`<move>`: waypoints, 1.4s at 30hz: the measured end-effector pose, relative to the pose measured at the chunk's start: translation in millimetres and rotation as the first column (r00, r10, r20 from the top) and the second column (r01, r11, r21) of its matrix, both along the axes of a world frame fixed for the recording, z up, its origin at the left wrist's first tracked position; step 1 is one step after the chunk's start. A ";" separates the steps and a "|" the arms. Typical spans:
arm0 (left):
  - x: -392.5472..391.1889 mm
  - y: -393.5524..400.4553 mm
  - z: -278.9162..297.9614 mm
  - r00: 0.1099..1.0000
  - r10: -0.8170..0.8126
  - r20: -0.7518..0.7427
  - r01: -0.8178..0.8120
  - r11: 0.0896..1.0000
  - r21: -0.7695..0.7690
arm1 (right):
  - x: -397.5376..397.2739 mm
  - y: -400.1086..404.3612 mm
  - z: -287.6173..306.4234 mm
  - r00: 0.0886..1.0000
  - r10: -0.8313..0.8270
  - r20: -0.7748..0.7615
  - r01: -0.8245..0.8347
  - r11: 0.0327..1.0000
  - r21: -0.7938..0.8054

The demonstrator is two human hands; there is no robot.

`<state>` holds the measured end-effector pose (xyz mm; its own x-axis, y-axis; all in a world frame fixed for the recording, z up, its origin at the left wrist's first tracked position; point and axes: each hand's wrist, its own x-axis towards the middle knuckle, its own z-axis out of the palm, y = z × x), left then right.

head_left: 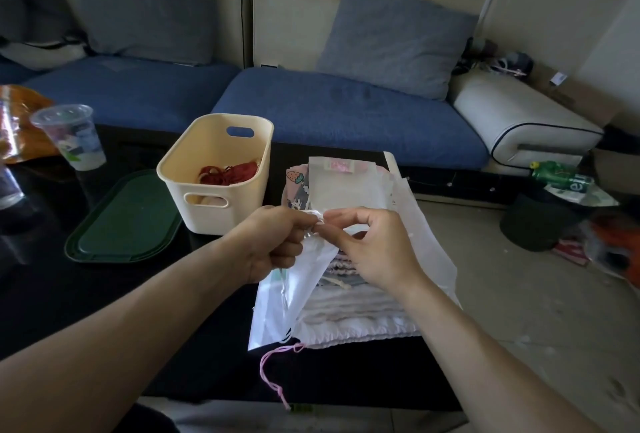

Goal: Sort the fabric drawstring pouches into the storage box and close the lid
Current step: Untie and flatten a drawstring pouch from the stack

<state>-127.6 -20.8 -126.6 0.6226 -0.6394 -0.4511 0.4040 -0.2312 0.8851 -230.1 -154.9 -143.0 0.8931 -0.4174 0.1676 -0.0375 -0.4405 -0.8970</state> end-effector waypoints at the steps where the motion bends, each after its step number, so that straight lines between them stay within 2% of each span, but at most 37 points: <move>1: -0.4 0.3 0.0 1.000 0.009 0.026 -0.009 1.000 0.009 | 1.5 -1.2 1.0 0.996 0.056 -0.064 -0.056 0.998 0.016; 2: -0.9 0.9 -1.0 0.996 0.012 0.088 -0.015 0.999 0.034 | 1.6 -1.6 2.2 0.983 0.128 -0.134 -0.122 0.991 0.052; 4: -0.6 1.9 -4.8 0.946 0.001 0.325 -0.045 0.990 0.130 | 0.1 -0.9 3.6 0.951 0.238 -0.197 -0.198 0.959 0.201; 6: 0.8 3.6 -8.6 0.829 -0.018 0.559 -0.116 0.972 0.203 | -2.5 -1.3 8.1 0.954 0.273 -0.128 -0.209 0.905 0.371; 8: 2.3 4.6 -10.1 0.727 -0.016 0.687 -0.159 0.969 0.190 | -5.4 -2.9 17.8 0.970 0.240 -0.021 -0.198 0.843 0.500; 12: 0.1 4.1 -5.5 0.612 -0.060 0.789 -0.149 0.971 0.190 | -7.3 -15.2 23.8 0.978 0.124 0.167 -0.208 0.612 0.763; 14: -3.1 5.7 -0.9 0.562 -0.180 0.807 -0.070 0.962 0.263 | -4.3 -20.7 20.3 0.973 0.043 0.227 -0.220 0.467 0.856; 16: -5.7 9.1 3.0 0.458 -0.334 0.824 0.005 0.928 0.374 | -2.3 -26.7 20.2 0.977 0.002 0.215 -0.201 0.368 0.908; 18: -7.4 10.9 3.9 0.362 -0.441 0.821 0.051 0.889 0.455 | -1.2 -31.7 22.0 0.985 0.039 0.170 -0.171 0.403 0.899; 21: -9.1 8.6 1.7 0.210 -0.532 0.820 0.045 0.843 0.536 | 0.6 -35.7 15.2 0.992 0.120 0.048 -0.115 0.641 0.759; 24: -12.0 8.0 3.2 0.088 -0.496 0.864 -0.062 0.863 0.501 | 0.3 -30.9 4.3 0.982 0.147 -0.116 -0.085 0.903 0.422; 26: -14.0 7.5 1.6 0.012 -0.419 0.908 -0.121 0.901 0.417 | 1.3 -24.8 0.8 0.979 0.150 -0.135 -0.121 0.972 0.202; 28: -15.8 6.6 -2.4 -0.082 -0.280 0.956 -0.126 0.955 0.269 | 2.6 -20.4 1.9 0.992 0.121 -0.033 -0.121 0.993 0.008; 30: -13.9 6.4 -4.3 -0.169 -0.097 0.981 -0.087 0.993 0.083 | 1.0 -15.8 6.9 0.986 0.092 0.136 -0.073 0.987 -0.140; 34: -5.6 6.9 -1.9 -0.361 0.234 0.903 0.043 0.971 -0.235 | -8.6 -8.3 22.7 0.871 0.073 0.486 0.063 0.964 -0.258; 36: 2.4 4.7 -7.1 -0.358 0.273 0.893 0.074 0.962 -0.264 | -11.7 -9.7 23.0 0.835 0.115 0.537 0.099 0.930 -0.354; 38: 9.8 0.1 -16.2 -0.297 0.168 0.940 0.031 0.986 -0.166 | -12.2 -13.9 15.6 0.905 0.102 0.413 0.072 0.920 -0.385; 40: 14.5 -4.1 -29.0 -0.191 -0.117 0.975 0.014 0.992 0.122 | -12.6 -18.5 4.5 0.991 0.058 0.118 -0.020 0.954 -0.300; 42: 13.0 -6.2 -38.9 -0.070 -0.430 0.900 0.061 0.899 0.434 | -11.8 -23.6 -9.0 0.991 0.029 -0.128 -0.055 0.978 -0.203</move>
<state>-114.6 -27.1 -165.5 0.3664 -0.8809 0.2996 -0.9237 -0.3058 0.2307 -241.8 -178.6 -152.0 0.9282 -0.3476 0.1331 -0.1201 -0.6182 -0.7768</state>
